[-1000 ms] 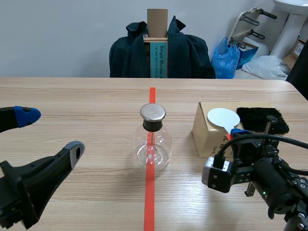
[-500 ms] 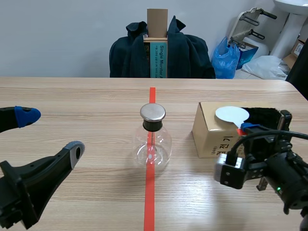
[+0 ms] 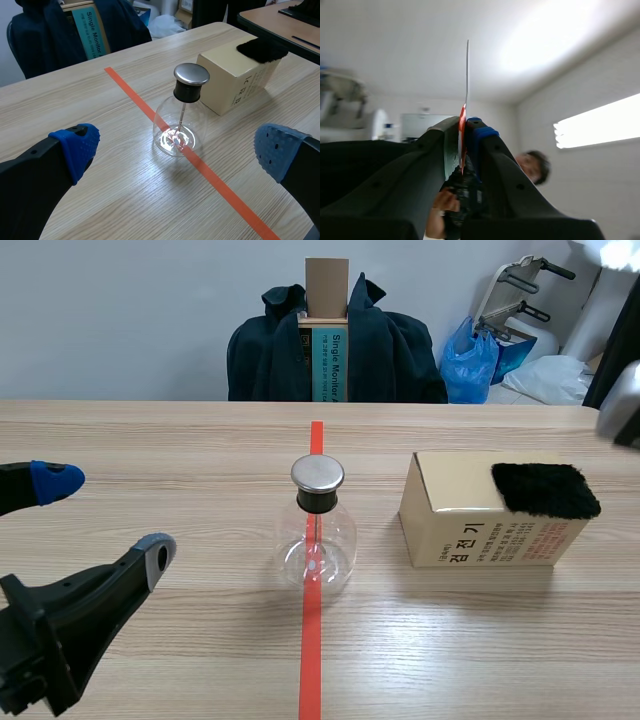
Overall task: Do the electroscope experiment.
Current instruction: 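Pick up the white charging plate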
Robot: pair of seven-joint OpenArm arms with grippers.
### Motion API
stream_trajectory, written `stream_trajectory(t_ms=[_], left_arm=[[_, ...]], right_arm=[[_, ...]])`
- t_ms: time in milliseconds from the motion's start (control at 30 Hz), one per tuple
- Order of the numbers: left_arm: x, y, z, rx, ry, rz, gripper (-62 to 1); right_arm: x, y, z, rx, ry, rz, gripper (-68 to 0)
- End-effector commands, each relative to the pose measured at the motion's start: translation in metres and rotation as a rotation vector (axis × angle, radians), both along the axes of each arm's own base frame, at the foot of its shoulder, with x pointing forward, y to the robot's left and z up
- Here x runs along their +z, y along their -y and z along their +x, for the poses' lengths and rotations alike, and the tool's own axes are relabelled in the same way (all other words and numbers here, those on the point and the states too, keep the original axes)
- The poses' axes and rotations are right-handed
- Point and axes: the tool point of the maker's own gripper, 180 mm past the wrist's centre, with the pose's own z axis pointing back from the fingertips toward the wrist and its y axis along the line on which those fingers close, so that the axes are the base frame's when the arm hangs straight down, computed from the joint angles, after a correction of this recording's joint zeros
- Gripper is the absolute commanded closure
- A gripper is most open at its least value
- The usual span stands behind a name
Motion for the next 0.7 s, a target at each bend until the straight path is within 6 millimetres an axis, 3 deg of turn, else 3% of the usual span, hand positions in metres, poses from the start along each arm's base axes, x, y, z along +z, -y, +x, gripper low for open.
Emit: stream_trajectory(t_ms=[0, 100, 200, 500, 667], left_arm=[[0.009, 0.003, 0.001, -0.004, 0.027, -0.022, -62.3], [0.009, 0.003, 0.001, -0.004, 0.027, -0.022, -62.3], [0.009, 0.003, 0.001, -0.004, 0.027, -0.022, -62.3], [0.009, 0.003, 0.001, -0.004, 0.024, -0.020, -62.3], [0.007, 0.003, 0.001, -0.005, 0.016, -0.013, -62.3]], right_arm=[[0.031, -0.002, -0.006, 0.021, 0.095, 0.007, -0.7], [0.075, 0.001, -0.021, 0.032, 0.253, 0.026, -0.7], [0.104, 0.001, -0.033, 0.040, 0.356, 0.033, -0.7], [0.163, -0.002, -0.062, 0.085, 0.520, 0.116, -0.7], [0.186, -0.009, -0.083, 0.129, 0.607, 0.162, -0.7]])
